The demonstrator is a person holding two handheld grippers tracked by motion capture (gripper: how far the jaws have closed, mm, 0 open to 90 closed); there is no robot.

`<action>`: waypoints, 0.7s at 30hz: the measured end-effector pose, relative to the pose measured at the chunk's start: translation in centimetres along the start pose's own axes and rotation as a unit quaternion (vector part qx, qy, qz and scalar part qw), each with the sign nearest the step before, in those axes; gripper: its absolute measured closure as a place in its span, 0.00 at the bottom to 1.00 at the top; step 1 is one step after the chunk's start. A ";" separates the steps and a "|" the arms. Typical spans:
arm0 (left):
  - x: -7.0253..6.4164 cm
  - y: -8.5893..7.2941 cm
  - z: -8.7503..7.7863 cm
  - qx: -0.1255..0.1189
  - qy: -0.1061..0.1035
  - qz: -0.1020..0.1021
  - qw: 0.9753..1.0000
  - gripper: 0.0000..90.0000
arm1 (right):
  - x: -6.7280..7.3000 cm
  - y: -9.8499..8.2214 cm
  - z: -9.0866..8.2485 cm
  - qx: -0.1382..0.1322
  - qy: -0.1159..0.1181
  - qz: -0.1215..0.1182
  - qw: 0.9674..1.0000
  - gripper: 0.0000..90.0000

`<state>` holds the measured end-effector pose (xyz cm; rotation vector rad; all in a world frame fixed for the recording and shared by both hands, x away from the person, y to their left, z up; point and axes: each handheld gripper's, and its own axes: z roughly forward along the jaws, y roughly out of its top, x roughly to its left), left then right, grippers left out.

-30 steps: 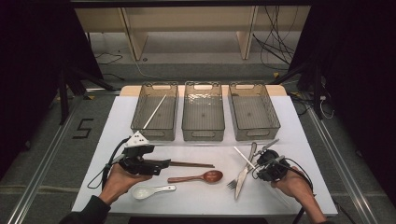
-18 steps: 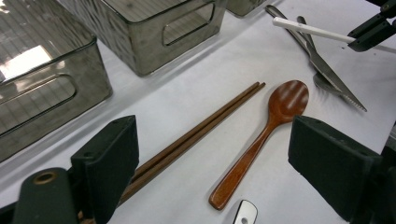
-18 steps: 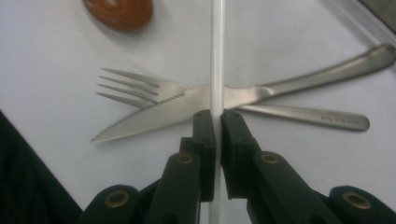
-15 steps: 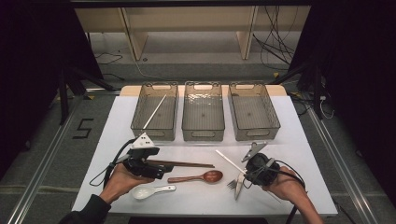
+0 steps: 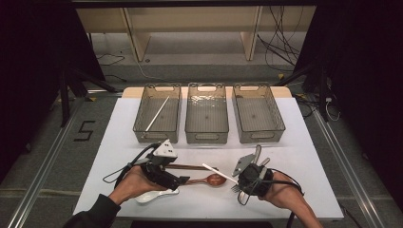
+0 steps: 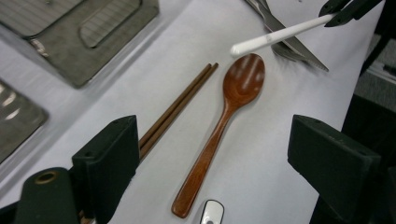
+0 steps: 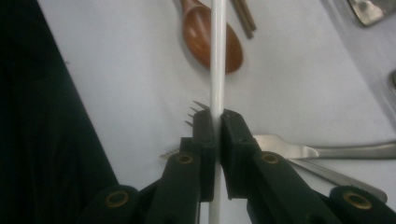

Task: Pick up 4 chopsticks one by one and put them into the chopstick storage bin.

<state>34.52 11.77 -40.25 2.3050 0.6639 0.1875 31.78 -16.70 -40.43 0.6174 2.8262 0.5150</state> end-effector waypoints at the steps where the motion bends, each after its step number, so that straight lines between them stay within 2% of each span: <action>1: -0.1 0.1 0.2 0.007 -0.003 0.008 1.000 0.18 | 0.2 0.1 0.0 -0.001 0.003 -0.005 1.000 0.95; 5: -0.9 0.6 1.0 0.029 -0.014 0.042 0.999 0.20 | 0.6 0.4 0.2 0.001 0.008 -0.026 1.000 0.95; 7: -1.2 0.9 1.3 0.033 -0.019 0.059 0.998 0.23 | 0.8 0.5 0.2 0.004 0.011 -0.030 0.999 0.95; 9: -1.4 1.2 1.8 0.036 -0.023 0.070 0.997 0.25 | 0.9 0.6 0.4 0.005 0.012 -0.042 0.999 0.95; 11: -1.7 1.6 2.2 0.041 -0.028 0.081 0.995 0.27 | 1.2 0.7 0.4 0.009 0.014 -0.044 0.999 0.95; 12: -1.8 1.8 2.3 0.043 -0.032 0.087 0.995 0.29 | 1.3 0.7 0.4 0.009 0.016 -0.042 0.999 0.95; 13: -2.0 2.0 2.4 0.045 -0.036 0.095 0.994 0.32 | 1.2 0.7 0.5 0.007 0.015 -0.058 0.998 0.95; 14: -2.1 2.2 2.5 0.046 -0.037 0.101 0.993 0.34 | 1.5 0.8 0.5 0.009 0.016 -0.046 0.999 0.95; 17: -2.7 2.7 2.9 0.051 -0.045 0.119 0.991 0.41 | 1.5 0.9 0.6 0.007 0.017 -0.061 0.998 0.95; 21: -3.5 3.0 3.5 0.065 -0.057 0.143 0.986 0.49 | 1.8 1.0 0.5 0.005 0.017 -0.067 0.998 0.95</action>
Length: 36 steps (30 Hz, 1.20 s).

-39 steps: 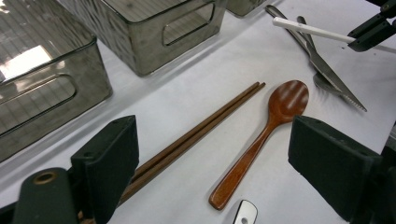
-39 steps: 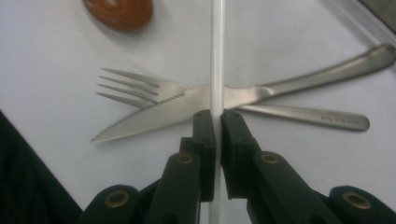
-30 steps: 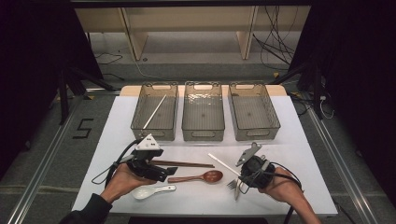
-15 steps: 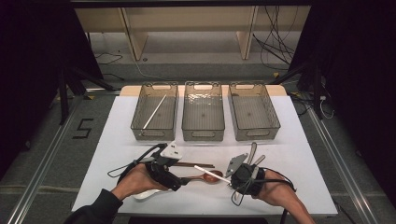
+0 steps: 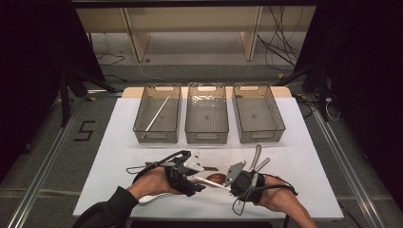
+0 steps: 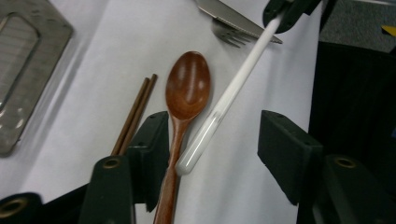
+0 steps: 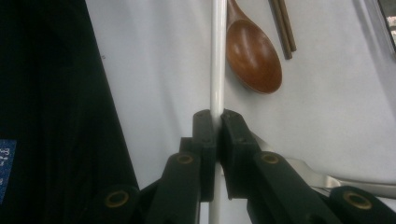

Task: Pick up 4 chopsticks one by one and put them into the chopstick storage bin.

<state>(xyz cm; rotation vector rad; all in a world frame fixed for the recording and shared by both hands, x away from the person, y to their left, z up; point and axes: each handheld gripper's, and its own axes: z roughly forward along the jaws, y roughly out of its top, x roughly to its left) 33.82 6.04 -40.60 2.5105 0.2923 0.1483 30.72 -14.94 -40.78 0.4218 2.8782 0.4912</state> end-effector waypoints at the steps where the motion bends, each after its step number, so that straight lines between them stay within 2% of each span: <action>1: -0.1 0.1 0.2 0.006 -0.005 0.006 1.000 0.52 | 0.0 0.0 0.0 0.001 0.001 -0.002 1.000 0.95; 6: -0.3 0.5 0.7 0.023 -0.016 0.014 1.000 0.63 | 0.3 0.1 0.1 0.002 0.004 -0.013 1.000 0.95; 13: -0.3 0.4 1.2 0.037 -0.029 0.026 0.999 0.70 | 0.6 0.3 0.2 0.000 0.010 -0.023 1.000 0.95; 17: -0.4 0.3 1.3 0.042 -0.034 0.032 0.998 0.78 | 0.8 0.3 0.2 -0.001 0.015 -0.033 0.999 0.95; 23: -0.7 0.2 1.4 0.055 -0.055 0.059 0.995 0.84 | 1.0 0.1 0.2 -0.004 0.016 -0.055 0.998 0.95; 26: -1.0 0.2 1.4 0.052 -0.075 0.066 0.994 0.88 | 0.9 -0.1 0.1 -0.006 0.020 -0.064 0.998 0.93; 29: -1.3 0.3 1.3 0.045 -0.086 0.069 0.993 0.91 | 0.7 -0.3 0.0 -0.010 0.017 -0.062 0.998 0.91; 32: -1.3 0.3 1.0 0.036 -0.088 0.058 0.994 0.92 | 0.4 -0.5 -0.3 -0.021 0.017 -0.054 0.998 0.89; 36: -0.9 0.1 1.0 0.039 -0.079 0.052 0.995 0.92 | -0.2 -0.9 -1.4 -0.031 0.003 -0.023 0.999 0.74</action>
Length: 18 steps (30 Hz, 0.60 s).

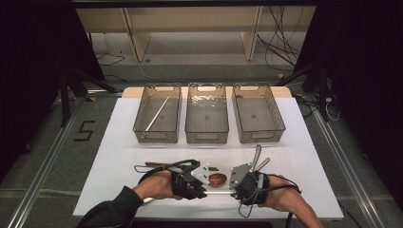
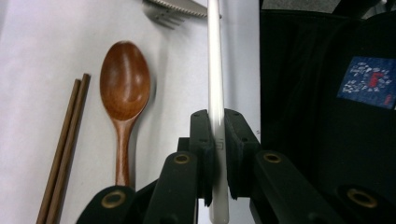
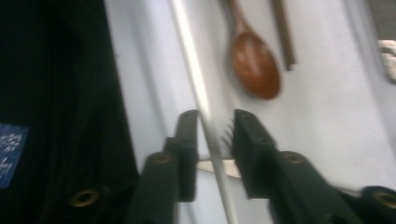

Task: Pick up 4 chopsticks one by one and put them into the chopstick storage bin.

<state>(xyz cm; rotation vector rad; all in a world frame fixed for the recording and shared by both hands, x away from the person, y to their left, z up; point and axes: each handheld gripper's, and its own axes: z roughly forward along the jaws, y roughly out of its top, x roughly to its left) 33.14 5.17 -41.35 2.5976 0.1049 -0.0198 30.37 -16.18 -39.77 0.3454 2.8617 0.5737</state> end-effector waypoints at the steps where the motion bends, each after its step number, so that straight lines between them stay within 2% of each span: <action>1: 0.2 -0.1 0.0 0.001 0.005 -0.003 1.000 0.92 | -0.3 -0.2 -0.3 -0.011 -0.005 0.005 1.000 0.71; 5: 0.9 -0.6 -0.5 -0.002 0.013 -0.024 1.000 0.92 | -1.1 -0.7 -1.4 -0.036 -0.025 0.048 0.998 0.55; 8: 1.4 -0.9 -1.0 -0.010 0.025 -0.047 0.999 0.92 | -1.5 -1.0 -1.8 -0.048 -0.046 0.067 0.996 0.49; 11: 2.1 -1.3 -1.6 -0.017 0.039 -0.066 0.997 0.92 | -1.7 -1.1 -2.2 -0.066 -0.067 0.089 0.992 0.46; 15: 2.9 -1.9 -2.8 -0.031 0.060 -0.089 0.994 0.92 | -2.0 -1.3 -2.8 -0.094 -0.083 0.120 0.985 0.44; 18: 3.4 -2.4 -3.9 -0.042 0.078 -0.108 0.990 0.92 | -2.3 -1.8 -2.9 -0.098 -0.090 0.139 0.981 0.42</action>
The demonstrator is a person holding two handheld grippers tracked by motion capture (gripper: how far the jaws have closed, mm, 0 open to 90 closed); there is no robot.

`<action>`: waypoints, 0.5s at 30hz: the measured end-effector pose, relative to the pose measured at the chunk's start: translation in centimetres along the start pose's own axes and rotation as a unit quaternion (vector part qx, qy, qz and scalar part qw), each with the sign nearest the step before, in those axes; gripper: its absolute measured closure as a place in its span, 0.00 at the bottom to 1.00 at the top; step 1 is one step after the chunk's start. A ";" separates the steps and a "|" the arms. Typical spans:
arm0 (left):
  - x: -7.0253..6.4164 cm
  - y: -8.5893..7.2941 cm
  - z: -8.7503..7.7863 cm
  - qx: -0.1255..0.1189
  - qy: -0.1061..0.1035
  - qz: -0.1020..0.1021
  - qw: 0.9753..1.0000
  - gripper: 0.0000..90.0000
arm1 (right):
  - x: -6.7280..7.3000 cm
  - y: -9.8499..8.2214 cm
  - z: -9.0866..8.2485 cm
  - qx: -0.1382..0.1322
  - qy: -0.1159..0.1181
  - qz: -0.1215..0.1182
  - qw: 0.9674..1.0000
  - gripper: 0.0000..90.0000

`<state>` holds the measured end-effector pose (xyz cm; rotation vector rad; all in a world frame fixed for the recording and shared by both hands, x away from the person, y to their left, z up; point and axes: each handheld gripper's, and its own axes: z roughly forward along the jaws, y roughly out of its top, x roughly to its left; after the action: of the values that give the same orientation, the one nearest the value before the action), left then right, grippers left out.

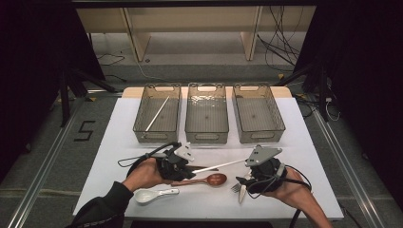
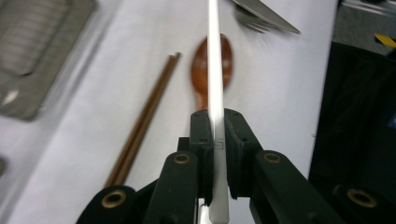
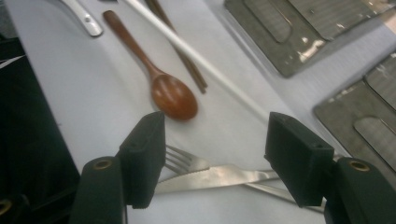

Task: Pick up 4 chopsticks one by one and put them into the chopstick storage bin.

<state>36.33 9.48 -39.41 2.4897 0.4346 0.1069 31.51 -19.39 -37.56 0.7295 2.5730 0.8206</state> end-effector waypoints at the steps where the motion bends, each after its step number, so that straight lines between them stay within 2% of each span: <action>1: 0.3 -0.1 -0.3 -0.006 0.008 -0.009 1.000 0.92 | -0.2 -0.2 0.0 -0.001 -0.002 0.009 1.000 0.41; 4: 1.2 -0.5 -1.2 -0.018 0.028 -0.029 0.999 0.92 | -0.6 -0.8 0.2 0.003 -0.002 0.037 0.999 0.38; 7: 2.2 -1.0 -2.0 -0.034 0.044 -0.056 0.997 0.92 | -0.9 -1.4 0.6 0.007 -0.010 0.068 0.998 0.37; 9: 2.8 -1.2 -2.5 -0.040 0.057 -0.070 0.995 0.92 | -1.1 -1.7 0.9 0.010 -0.013 0.085 0.996 0.35; 12: 3.5 -1.6 -3.3 -0.058 0.073 -0.097 0.991 0.92 | -1.4 -2.1 1.2 0.009 -0.015 0.109 0.994 0.33; 15: 4.2 -1.9 -3.9 -0.067 0.088 -0.114 0.987 0.92 | -1.4 -2.4 1.4 0.009 -0.018 0.118 0.993 0.33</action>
<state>39.05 14.46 -37.44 2.2893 0.7567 0.2560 32.42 -21.27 -39.92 1.0586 2.4968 0.8468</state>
